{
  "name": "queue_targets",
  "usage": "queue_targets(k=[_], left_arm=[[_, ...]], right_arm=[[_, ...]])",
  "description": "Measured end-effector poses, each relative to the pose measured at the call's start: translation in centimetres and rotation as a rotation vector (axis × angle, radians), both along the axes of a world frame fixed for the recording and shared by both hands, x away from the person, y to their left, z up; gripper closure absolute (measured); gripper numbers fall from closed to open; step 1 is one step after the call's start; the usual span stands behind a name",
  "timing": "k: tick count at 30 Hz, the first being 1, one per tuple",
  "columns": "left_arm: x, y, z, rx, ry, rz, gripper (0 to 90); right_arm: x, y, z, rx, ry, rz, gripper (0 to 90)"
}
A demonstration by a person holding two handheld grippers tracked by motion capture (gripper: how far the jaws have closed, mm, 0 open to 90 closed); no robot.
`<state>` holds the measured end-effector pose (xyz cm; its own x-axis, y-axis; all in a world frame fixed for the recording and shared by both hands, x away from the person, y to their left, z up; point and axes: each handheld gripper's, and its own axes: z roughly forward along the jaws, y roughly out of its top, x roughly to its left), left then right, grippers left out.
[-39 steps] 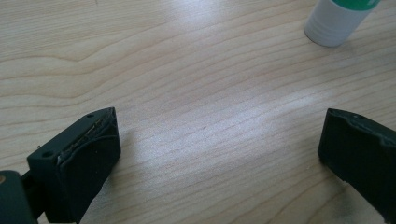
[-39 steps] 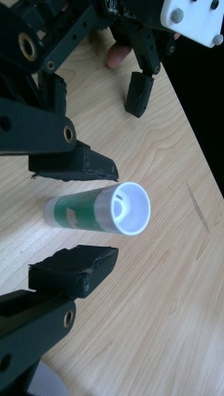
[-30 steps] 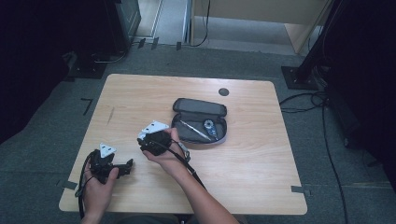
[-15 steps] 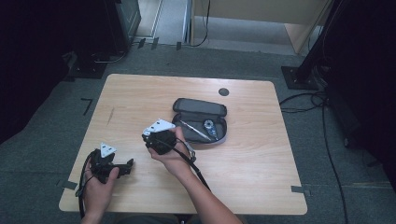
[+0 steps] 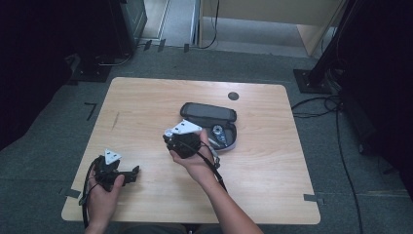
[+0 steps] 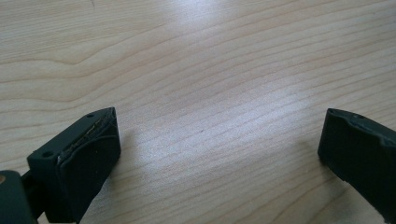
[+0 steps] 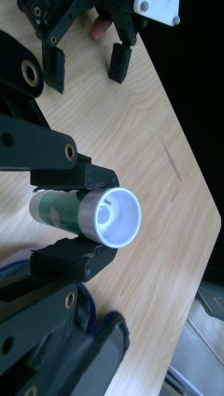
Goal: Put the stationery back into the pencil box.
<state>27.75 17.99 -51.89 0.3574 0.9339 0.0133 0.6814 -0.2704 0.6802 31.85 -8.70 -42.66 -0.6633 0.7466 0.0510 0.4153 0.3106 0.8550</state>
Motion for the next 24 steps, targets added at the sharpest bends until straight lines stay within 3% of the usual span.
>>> queue_targets(k=[16, 24], left_arm=[[0.0, 0.0, 0.0, 0.002, 0.0, -0.001, 0.0], [0.0, 0.0, 0.0, 0.0, 0.0, 0.0, 0.0]], right_arm=[[0.9, -4.3, 1.4, 0.025, -0.024, -0.089, 66.3], [2.2, -5.4, 0.1, -0.007, -0.01, -0.14, 66.3]])
